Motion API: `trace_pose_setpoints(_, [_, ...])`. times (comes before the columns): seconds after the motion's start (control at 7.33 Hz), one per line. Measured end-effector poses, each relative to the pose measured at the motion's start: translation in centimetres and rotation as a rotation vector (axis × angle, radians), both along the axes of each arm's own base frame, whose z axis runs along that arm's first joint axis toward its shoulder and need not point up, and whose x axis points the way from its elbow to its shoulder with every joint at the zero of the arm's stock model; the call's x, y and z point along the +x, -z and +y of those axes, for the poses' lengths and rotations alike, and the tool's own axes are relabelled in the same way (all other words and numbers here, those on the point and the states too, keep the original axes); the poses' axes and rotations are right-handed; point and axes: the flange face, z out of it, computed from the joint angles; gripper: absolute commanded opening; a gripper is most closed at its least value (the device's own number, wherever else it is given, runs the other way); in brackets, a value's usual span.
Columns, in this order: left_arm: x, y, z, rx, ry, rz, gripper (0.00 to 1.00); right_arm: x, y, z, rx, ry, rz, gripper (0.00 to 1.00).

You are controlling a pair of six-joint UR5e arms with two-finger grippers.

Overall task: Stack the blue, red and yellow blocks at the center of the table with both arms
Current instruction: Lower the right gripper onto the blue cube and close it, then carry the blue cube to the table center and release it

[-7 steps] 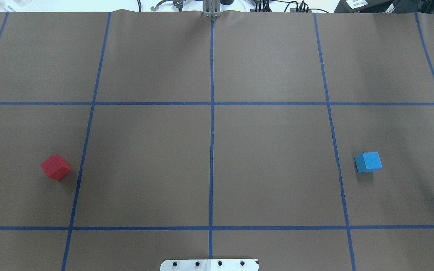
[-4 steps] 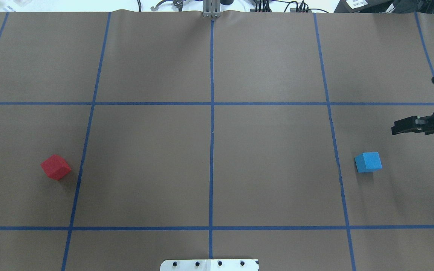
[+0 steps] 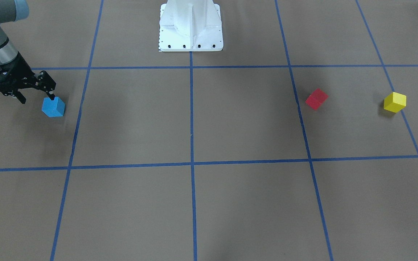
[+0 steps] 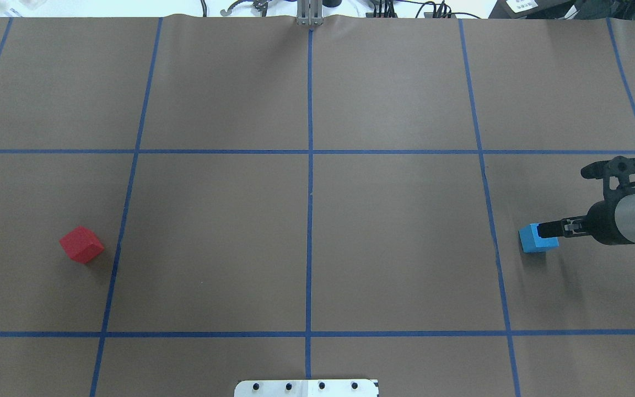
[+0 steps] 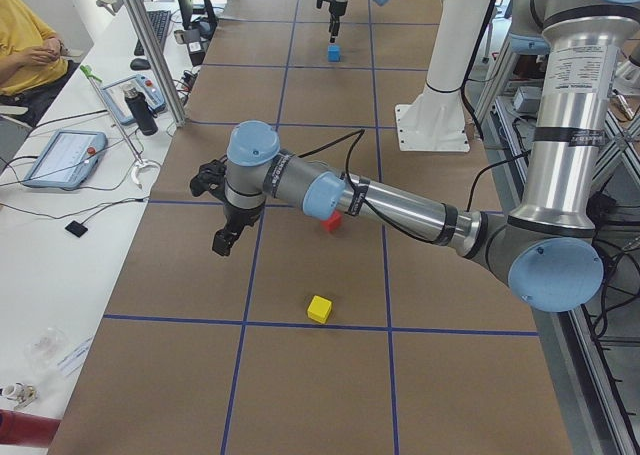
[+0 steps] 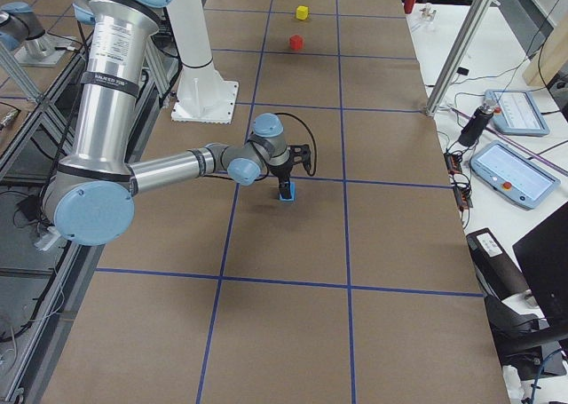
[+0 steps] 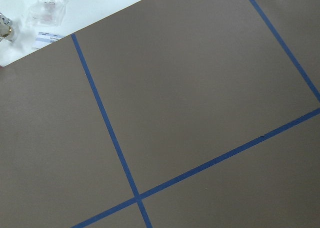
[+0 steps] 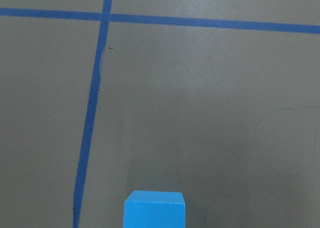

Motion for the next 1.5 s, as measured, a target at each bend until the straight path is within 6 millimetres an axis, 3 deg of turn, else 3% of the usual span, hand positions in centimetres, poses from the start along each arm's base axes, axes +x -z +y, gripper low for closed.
trace_pose_setpoints(0.27, [0.0, -0.1, 0.2, -0.002, 0.000, 0.000, 1.00, -1.3, -0.5, 0.5, 0.006, 0.022, 0.003, 0.98])
trace_pose_setpoints(0.41, [0.0, -0.2, 0.2, -0.002, 0.000, 0.000, 1.00, -1.9, -1.0, 0.6, 0.003, 0.031, 0.008, 0.90])
trace_pose_setpoints(0.55, [0.0, -0.2, 0.3, -0.002, 0.000, 0.000, 1.00, -2.6, -1.6, 0.5, -0.002, 0.038, 0.014, 0.40])
trace_pose_setpoints(0.68, [0.0, -0.2, 0.3, -0.001, 0.000, 0.000, 1.00, -3.2, -2.0, 0.3, -0.006, 0.044, 0.020, 0.00])
trace_pose_setpoints(0.95, [0.0, -0.3, 0.3, -0.002, 0.000, 0.000, 1.00, -3.9, -2.0, 0.1, -0.004, 0.051, 0.018, 0.00])
trace_pose_setpoints(1.09, [0.0, -0.4, 0.4, -0.004, 0.000, 0.000, 1.00, -4.5, -1.0, -0.3, 0.009, 0.053, 0.004, 0.00])
trace_pose_setpoints(1.36, [0.0, -0.5, 0.4, -0.006, 0.000, 0.000, 1.00, -7.4, 2.8, -2.3, 0.029, 0.058, -0.029, 0.00])
trace_pose_setpoints(1.5, [0.0, -0.6, 0.4, -0.008, 0.000, 0.000, 1.00, -9.7, 5.9, -4.1, 0.026, 0.059, -0.027, 0.00])
